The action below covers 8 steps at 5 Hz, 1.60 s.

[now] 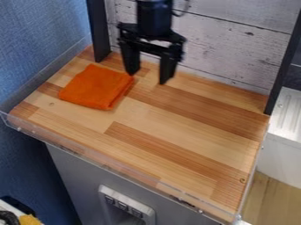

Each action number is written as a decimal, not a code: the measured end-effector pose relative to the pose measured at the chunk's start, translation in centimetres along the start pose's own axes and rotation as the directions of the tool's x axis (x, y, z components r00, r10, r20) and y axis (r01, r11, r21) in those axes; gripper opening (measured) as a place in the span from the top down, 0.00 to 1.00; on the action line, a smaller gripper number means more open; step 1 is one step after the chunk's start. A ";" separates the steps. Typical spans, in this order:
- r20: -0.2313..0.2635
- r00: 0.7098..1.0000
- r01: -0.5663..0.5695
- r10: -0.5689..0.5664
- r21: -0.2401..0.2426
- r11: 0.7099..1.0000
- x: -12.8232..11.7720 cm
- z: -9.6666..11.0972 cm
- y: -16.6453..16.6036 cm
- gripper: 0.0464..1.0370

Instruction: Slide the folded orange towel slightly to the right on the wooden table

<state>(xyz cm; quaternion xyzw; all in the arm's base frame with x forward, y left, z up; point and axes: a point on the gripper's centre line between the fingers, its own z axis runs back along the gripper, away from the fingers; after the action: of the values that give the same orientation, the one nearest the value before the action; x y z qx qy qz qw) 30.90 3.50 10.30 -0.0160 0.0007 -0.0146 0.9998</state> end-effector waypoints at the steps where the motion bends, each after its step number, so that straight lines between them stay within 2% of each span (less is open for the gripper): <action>1: 0.048 0.999 0.018 -0.018 -0.002 1.000 0.3 0.5 2.9 0.04; 2: 0.079 0.997 0.026 -0.027 0.011 1.000 0.9 0.9 5.8 0.04; 3: 0.076 0.996 0.035 -0.036 0.022 0.999 1.8 0.9 7.7 0.04; 4: 0.057 0.997 0.043 -0.045 0.033 0.999 2.1 1.1 8.9 0.04; 5: 0.023 0.999 0.048 -0.049 0.040 0.998 2.2 0.5 9.6 0.08; 6: 0.008 0.999 0.044 -0.044 0.049 0.998 2.2 -0.2 9.9 0.36; 7: -0.012 0.999 0.037 -0.037 0.049 0.998 1.7 -1.9 10.1 0.67; 8: -0.022 1.000 0.022 -0.021 0.045 0.999 1.6 -3.9 10.2 0.89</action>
<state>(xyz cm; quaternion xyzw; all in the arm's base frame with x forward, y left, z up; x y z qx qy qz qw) 32.79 13.53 6.12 0.0066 0.0111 -0.0256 0.9996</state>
